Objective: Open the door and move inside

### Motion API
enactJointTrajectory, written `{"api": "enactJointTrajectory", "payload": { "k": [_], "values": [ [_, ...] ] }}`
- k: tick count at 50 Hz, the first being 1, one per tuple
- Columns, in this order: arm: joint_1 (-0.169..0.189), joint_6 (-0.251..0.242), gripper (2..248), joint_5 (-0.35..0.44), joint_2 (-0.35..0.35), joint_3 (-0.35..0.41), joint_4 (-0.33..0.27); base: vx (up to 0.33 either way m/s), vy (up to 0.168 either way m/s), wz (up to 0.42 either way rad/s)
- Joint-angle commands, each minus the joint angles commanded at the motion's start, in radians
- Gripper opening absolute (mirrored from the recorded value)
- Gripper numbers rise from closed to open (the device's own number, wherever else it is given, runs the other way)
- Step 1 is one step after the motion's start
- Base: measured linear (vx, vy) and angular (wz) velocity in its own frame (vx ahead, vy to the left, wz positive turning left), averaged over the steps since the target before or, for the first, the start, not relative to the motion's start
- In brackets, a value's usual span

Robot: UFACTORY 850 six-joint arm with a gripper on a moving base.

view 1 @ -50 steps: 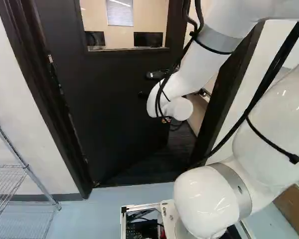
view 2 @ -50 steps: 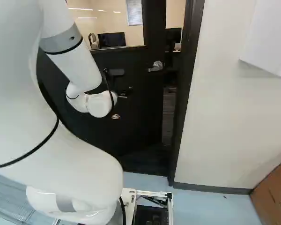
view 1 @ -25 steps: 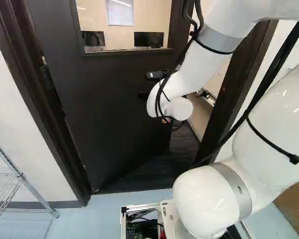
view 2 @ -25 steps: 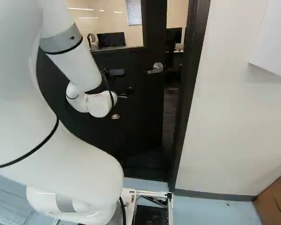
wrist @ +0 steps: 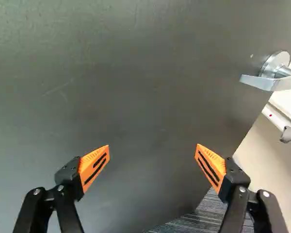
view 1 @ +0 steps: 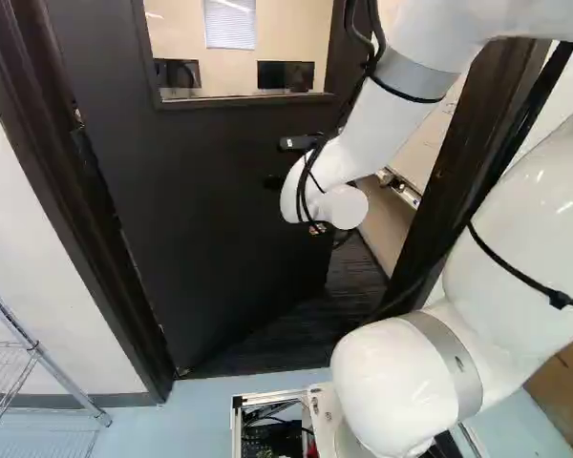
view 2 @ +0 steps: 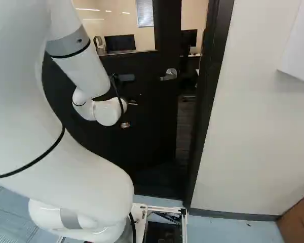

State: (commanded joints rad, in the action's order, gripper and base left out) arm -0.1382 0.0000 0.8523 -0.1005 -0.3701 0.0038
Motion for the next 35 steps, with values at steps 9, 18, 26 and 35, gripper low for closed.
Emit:
{"api": "enactJointTrajectory", "payload": {
  "k": [9,18,26,35],
  "values": [
    [-0.002,0.0,247,0.0,0.008,-0.008,0.006,0.0,0.0,0.0],
    [-0.01,0.0,247,0.0,0.028,-0.027,0.054,0.0,0.0,0.0],
    [-0.019,0.0,247,0.0,0.048,-0.046,0.12,0.0,0.0,0.0],
    [-0.031,0.0,247,0.0,0.071,-0.069,0.198,0.0,0.0,0.0]
  ]
}}
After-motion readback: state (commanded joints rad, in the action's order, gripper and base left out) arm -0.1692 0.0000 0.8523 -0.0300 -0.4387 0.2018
